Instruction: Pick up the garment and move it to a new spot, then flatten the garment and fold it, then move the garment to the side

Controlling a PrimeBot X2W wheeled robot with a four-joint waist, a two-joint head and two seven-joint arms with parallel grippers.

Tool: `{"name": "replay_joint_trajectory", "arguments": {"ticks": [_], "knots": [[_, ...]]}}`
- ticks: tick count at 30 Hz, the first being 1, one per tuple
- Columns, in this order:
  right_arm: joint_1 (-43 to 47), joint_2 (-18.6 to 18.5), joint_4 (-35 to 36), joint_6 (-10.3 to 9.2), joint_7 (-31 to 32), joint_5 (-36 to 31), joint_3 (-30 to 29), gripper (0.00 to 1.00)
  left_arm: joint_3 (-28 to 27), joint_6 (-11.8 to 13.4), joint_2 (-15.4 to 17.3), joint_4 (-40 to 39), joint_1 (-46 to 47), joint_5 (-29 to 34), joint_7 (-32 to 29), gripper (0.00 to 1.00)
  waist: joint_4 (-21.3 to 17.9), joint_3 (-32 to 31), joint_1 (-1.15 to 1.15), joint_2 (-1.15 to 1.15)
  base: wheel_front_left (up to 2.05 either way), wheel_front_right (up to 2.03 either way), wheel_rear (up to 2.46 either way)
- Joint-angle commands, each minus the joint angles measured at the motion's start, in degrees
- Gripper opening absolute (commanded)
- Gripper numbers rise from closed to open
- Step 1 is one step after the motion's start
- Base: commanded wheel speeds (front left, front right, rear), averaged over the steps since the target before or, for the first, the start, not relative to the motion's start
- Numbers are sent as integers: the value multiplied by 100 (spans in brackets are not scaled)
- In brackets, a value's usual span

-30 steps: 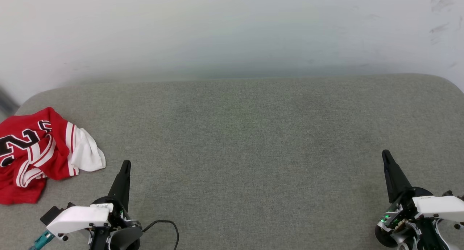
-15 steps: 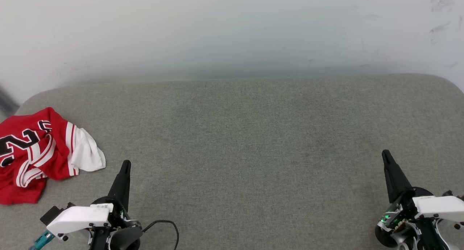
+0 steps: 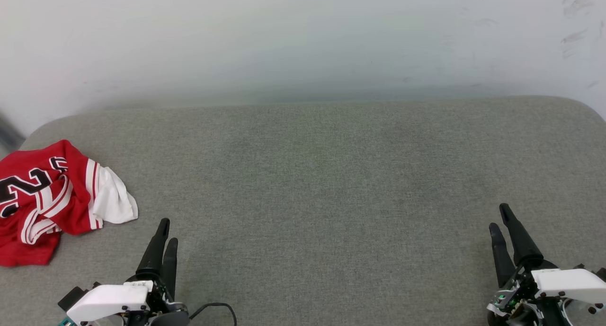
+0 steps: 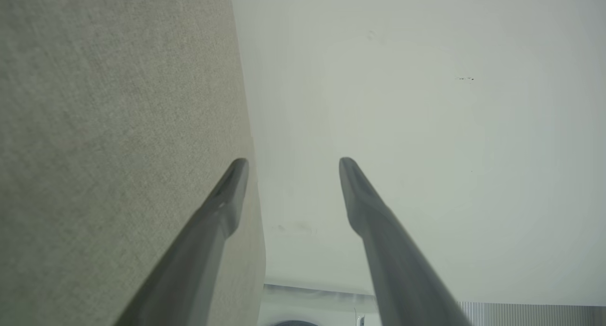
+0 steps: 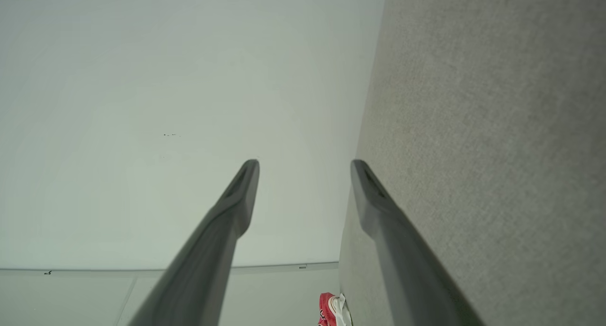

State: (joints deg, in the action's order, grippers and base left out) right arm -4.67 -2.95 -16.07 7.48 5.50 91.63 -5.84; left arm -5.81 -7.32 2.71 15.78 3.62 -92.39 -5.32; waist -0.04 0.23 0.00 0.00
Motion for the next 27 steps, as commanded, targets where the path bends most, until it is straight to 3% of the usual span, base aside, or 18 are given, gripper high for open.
{"name": "replay_joint_trajectory", "arguments": {"ticks": [1,14,27], "knots": [[-72,0,139,1,-62,-62,42,100,21,-2,9,-155,71,46,56,100,-2,2,0,0,0,0,0],[8,1,241,1,-414,-826,101,100,-75,-5,11,-289,-56,285,407,100,-10,12,0,0,0,0,0],[-69,1,433,1,-697,-2230,-207,100,-433,-8,13,-449,-118,1202,685,100,-12,22,0,0,0,0,0]]}}
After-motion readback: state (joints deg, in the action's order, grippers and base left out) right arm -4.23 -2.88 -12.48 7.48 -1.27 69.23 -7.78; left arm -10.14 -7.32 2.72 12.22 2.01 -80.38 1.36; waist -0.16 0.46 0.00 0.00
